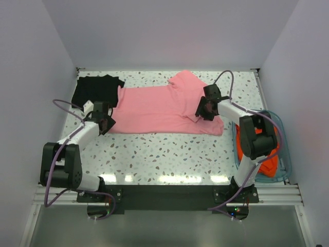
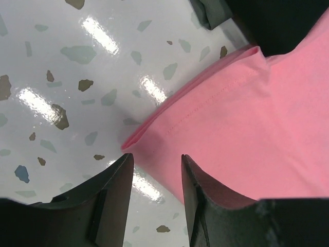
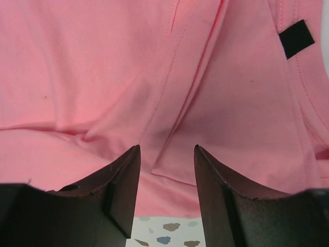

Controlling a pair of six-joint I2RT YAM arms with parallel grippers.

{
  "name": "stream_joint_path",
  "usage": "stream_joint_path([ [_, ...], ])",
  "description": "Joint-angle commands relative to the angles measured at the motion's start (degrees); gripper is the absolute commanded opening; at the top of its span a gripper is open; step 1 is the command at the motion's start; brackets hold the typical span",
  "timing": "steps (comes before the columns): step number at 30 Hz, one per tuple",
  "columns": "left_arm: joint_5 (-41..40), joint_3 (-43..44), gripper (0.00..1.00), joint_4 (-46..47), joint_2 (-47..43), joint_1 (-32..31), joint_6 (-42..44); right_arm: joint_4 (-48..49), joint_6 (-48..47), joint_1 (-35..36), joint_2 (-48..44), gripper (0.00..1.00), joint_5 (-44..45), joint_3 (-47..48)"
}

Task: Fold and stack the t-shirts
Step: Fold the tshirt

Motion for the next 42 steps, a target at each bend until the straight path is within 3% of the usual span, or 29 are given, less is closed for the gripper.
stream_joint_path([
  [1, -0.3, -0.2, 0.46, 1.8, 1.0, -0.9, -1.3, 3.5, 2.3, 1.0, 2.1, 0.49, 1.3, 1.9],
  [7, -1.1, -0.9, 0.44, 0.9, 3.1, -1.1, -2.6, 3.8, 2.8, 1.4, 3.3, 0.43, 1.4, 2.1],
  [14, -2.4, -1.2, 0.41, 0.4, 4.5, -1.0, -3.5, 2.9, 3.2, 1.6, 4.5, 0.15, 1.4, 4.6],
  [21, -2.2, -1.0, 0.38, 0.0, 5.6, -1.0, -3.8, 1.5, 2.9, 1.6, 7.1, 0.0, 1.3, 9.2],
  [30, -3.1, -0.4, 0.36, -1.2, 3.8, -1.0, -2.9, -0.9, 2.3, 1.7, 9.2, 0.0, 1.8, 14.7],
  [35, -3.1, -0.7, 0.37, -1.1, 3.4, -0.9, -2.6, 1.3, 2.7, 1.6, 3.0, 0.22, 3.1, 6.9],
  [42, -2.3, -0.9, 0.38, -0.6, 3.7, -1.0, -2.5, 3.7, 3.8, 1.7, 0.3, 0.25, 3.0, 1.0],
])
